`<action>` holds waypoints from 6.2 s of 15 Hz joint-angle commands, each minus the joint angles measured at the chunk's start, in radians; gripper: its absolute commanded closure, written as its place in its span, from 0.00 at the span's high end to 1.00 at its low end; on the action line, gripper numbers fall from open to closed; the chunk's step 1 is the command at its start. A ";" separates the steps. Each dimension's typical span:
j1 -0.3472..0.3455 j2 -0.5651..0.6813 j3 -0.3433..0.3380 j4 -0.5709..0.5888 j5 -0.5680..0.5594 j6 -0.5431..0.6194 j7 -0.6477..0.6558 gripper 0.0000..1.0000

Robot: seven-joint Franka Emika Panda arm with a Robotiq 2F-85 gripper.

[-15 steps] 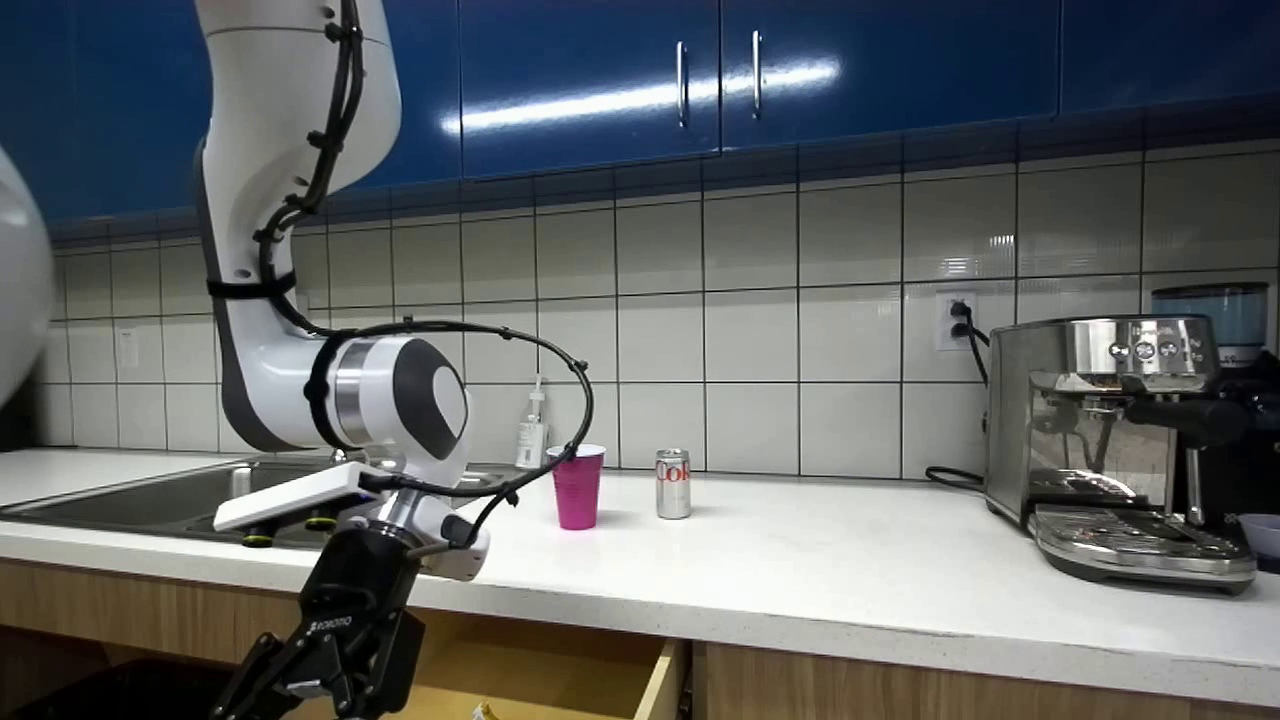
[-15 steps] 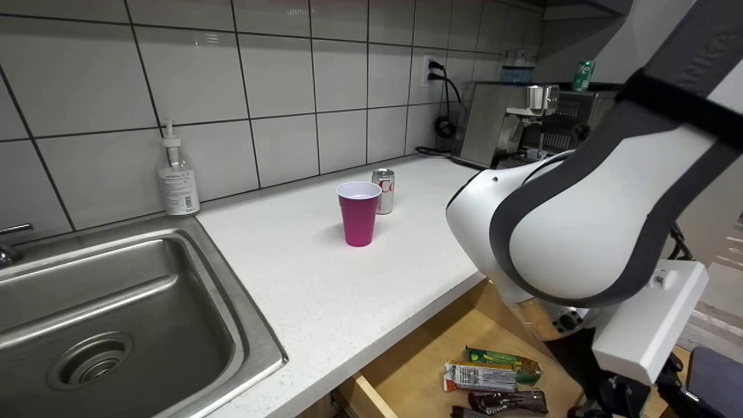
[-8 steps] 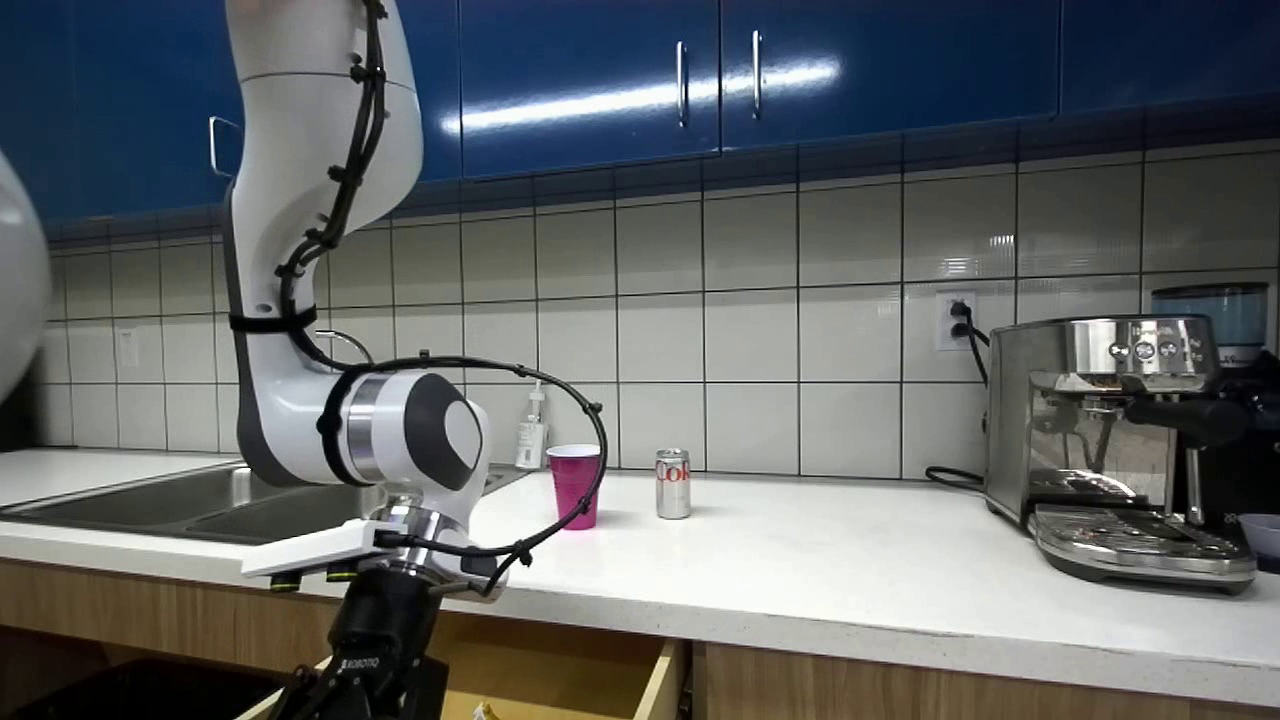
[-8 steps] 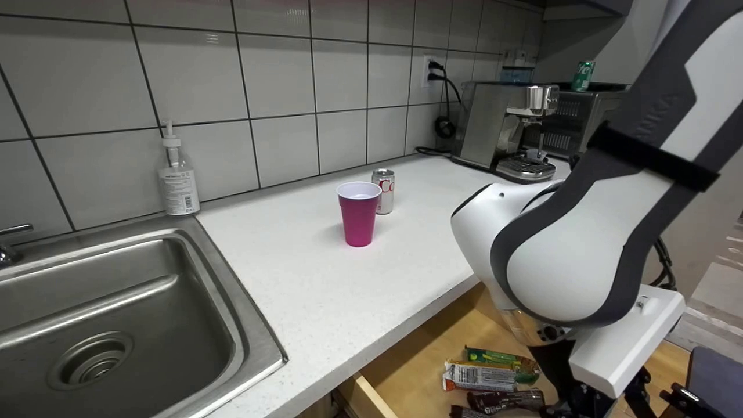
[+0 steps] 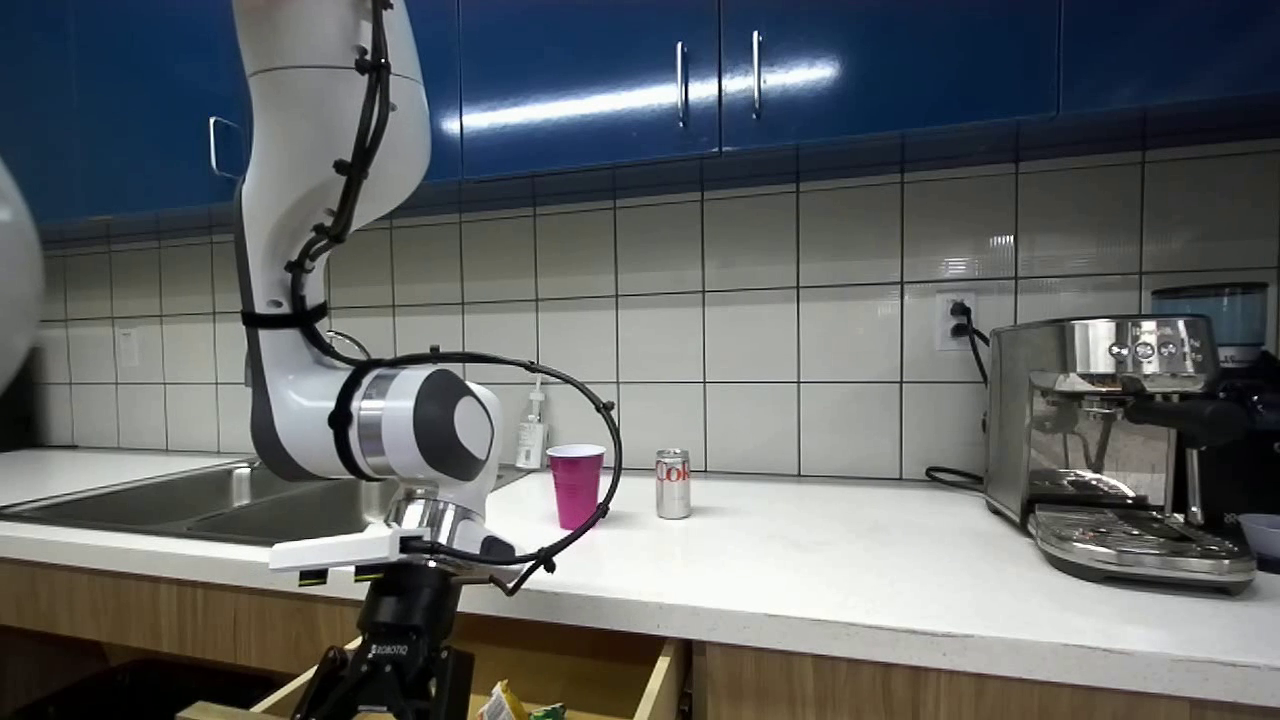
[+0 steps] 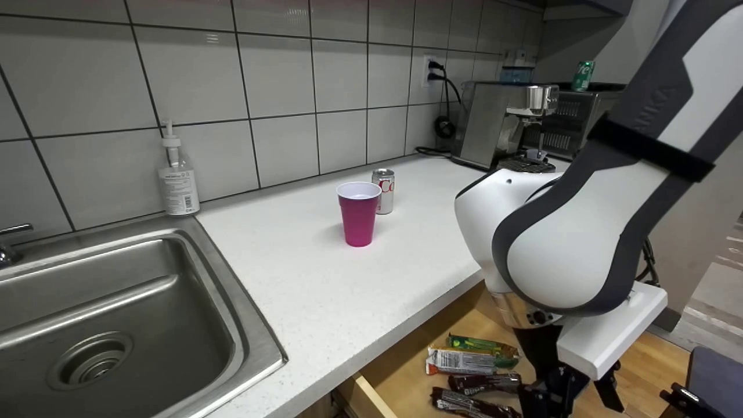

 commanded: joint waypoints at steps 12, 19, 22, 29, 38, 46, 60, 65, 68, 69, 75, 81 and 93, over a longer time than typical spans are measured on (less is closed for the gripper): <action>-0.012 0.022 -0.012 0.020 0.003 0.290 -0.038 1.00; -0.045 -0.060 0.000 -0.035 0.018 0.305 -0.175 1.00; -0.067 -0.067 0.005 -0.039 0.013 0.324 -0.266 1.00; -0.084 -0.017 -0.011 -0.004 -0.034 0.376 -0.378 1.00; -0.049 -0.008 -0.049 -0.001 -0.149 0.521 -0.292 1.00; 0.026 0.028 -0.111 0.038 -0.181 0.543 -0.095 1.00; 0.047 0.100 -0.117 0.147 -0.109 0.541 0.049 1.00; 0.050 0.139 -0.118 0.211 -0.105 0.545 0.042 1.00; 0.050 0.156 -0.117 0.245 -0.105 0.538 0.034 1.00; 0.050 0.158 -0.117 0.247 -0.106 0.534 0.031 1.00; 0.042 0.130 -0.112 0.228 -0.102 0.525 0.009 1.00; 0.038 0.020 -0.121 0.125 -0.120 0.515 -0.016 1.00; 0.016 -0.298 -0.133 -0.062 -0.253 0.455 0.036 1.00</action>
